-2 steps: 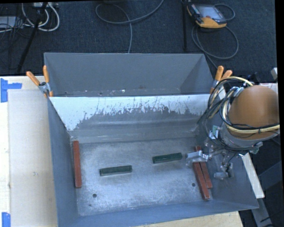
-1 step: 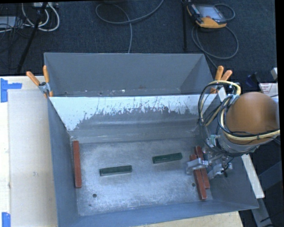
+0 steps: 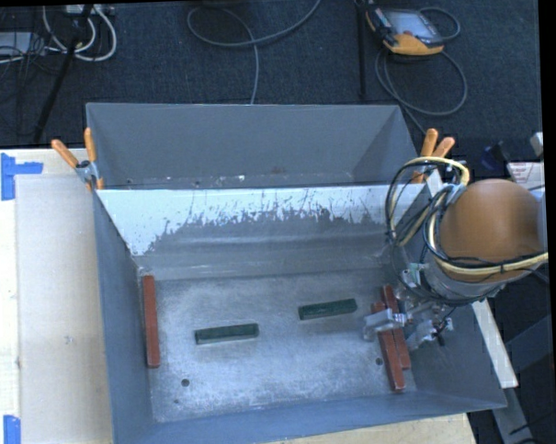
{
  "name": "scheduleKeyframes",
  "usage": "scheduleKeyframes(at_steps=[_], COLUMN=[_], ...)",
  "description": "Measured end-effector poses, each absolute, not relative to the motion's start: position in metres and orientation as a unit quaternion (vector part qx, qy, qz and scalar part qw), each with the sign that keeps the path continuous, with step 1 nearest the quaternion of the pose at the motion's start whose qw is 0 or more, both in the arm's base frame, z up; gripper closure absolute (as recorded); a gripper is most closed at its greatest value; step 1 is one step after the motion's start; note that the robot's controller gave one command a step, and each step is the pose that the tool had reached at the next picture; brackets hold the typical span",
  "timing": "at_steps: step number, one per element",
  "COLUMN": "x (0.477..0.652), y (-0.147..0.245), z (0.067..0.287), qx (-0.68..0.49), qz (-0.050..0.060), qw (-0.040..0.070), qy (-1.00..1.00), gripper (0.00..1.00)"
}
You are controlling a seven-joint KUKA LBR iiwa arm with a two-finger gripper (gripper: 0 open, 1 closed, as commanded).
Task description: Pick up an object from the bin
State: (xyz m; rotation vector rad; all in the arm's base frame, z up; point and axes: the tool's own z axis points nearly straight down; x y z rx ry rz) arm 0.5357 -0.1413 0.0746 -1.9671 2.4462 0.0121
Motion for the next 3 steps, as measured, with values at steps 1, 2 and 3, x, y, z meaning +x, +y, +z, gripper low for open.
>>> scheduleKeyframes(at_steps=[1, 2, 3], x=[0.538, 0.539, 0.539], y=[-0.137, -0.135, -0.134], z=[0.076, 0.098, 0.099], qx=[-0.626, -0.628, -0.628], qz=[0.004, 0.001, 0.001], qw=[0.006, 0.002, 0.001], qy=[0.779, 0.778, 0.779], gripper=[1.0, 1.0, 1.0])
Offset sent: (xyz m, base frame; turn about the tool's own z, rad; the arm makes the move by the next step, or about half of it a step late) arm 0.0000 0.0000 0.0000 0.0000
